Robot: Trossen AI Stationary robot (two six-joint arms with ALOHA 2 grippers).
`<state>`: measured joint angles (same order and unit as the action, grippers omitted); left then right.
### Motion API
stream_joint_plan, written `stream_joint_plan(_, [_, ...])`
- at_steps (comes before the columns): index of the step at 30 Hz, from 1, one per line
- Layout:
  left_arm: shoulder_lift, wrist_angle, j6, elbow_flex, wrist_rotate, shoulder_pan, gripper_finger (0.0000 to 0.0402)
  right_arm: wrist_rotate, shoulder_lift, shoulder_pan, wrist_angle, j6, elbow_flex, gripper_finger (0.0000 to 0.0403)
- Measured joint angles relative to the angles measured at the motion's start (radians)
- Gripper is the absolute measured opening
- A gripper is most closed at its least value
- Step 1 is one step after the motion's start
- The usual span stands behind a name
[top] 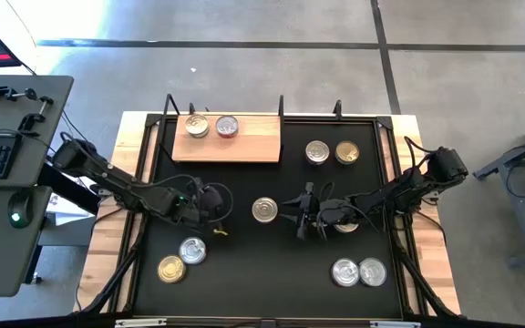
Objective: Stack canned seafood by type on shelf
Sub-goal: Put the green tuna can on the shelf
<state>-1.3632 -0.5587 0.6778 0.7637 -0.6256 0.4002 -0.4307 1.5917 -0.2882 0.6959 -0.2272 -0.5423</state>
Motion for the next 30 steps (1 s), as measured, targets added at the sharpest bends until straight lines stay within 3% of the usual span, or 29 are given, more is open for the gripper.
stream_joint_plan(7, [-0.003,0.098,-0.019,-0.136,-0.029,0.014,0.0166,-0.023,0.0,0.0,-0.004,0.0,0.0,0.0177])
stream_joint_plan(13, [-0.003,0.202,-0.05,-0.235,-0.039,0.012,0.018,-0.025,0.0,0.0,-0.004,0.0,0.0,0.0177])
stream_joint_plan(19, [-0.004,0.271,-0.088,-0.292,-0.048,0.006,0.0146,-0.028,0.0,0.0,-0.004,0.0,0.0,0.0177])
stream_joint_plan(27, [-0.08,0.284,-0.241,-0.29,-0.085,0.004,0.0027,-0.028,0.0,0.0,-0.004,0.0,0.0,0.0177])
stream_joint_plan(30, [-0.108,0.288,-0.296,-0.281,-0.099,0.006,0.0007,-0.028,0.0,0.0,-0.004,0.0,0.0,0.0177])
